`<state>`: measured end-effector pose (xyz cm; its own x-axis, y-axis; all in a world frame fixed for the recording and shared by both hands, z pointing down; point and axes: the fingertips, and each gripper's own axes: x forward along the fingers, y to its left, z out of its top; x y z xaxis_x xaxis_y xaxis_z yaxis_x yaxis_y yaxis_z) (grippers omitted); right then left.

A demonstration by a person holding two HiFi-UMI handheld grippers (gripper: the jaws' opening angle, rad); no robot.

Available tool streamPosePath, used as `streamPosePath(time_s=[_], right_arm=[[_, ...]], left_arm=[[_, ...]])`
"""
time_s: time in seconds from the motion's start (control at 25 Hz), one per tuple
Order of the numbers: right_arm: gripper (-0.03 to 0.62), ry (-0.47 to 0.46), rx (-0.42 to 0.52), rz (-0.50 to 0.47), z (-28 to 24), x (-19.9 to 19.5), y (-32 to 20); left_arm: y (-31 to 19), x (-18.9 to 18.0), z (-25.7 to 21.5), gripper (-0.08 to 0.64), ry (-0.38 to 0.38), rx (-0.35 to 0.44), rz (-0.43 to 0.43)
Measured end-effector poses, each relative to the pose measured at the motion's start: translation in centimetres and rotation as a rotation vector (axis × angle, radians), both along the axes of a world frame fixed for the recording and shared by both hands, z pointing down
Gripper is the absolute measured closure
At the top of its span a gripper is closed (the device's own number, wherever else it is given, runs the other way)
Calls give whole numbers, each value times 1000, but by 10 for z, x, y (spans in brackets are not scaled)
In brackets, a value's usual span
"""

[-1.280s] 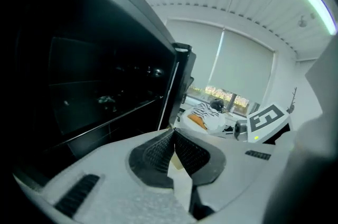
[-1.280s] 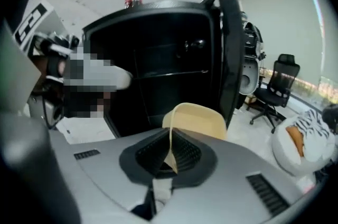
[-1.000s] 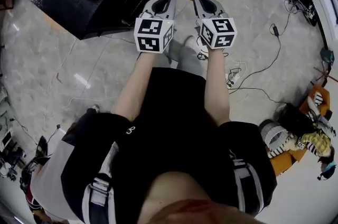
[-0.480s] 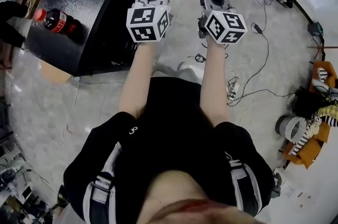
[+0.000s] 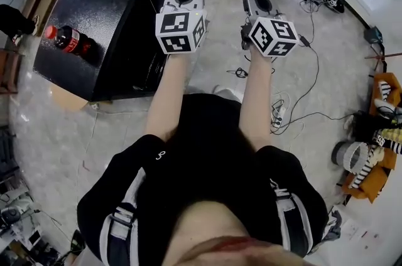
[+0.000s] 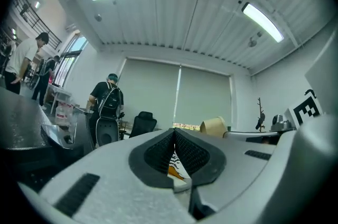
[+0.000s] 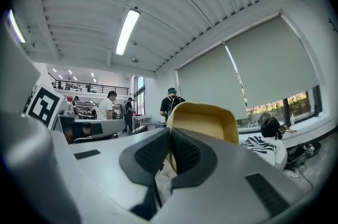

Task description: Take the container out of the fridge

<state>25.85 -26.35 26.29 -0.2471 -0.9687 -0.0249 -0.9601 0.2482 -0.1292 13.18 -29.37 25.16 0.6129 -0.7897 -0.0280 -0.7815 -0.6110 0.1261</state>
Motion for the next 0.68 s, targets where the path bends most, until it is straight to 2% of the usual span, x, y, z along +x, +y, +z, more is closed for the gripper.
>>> streamPosePath(time_s=[0.68], right_arm=[[577, 49, 5, -3, 0, 8, -10]], left_arm=[[-10, 17, 3, 552, 2, 8, 32]])
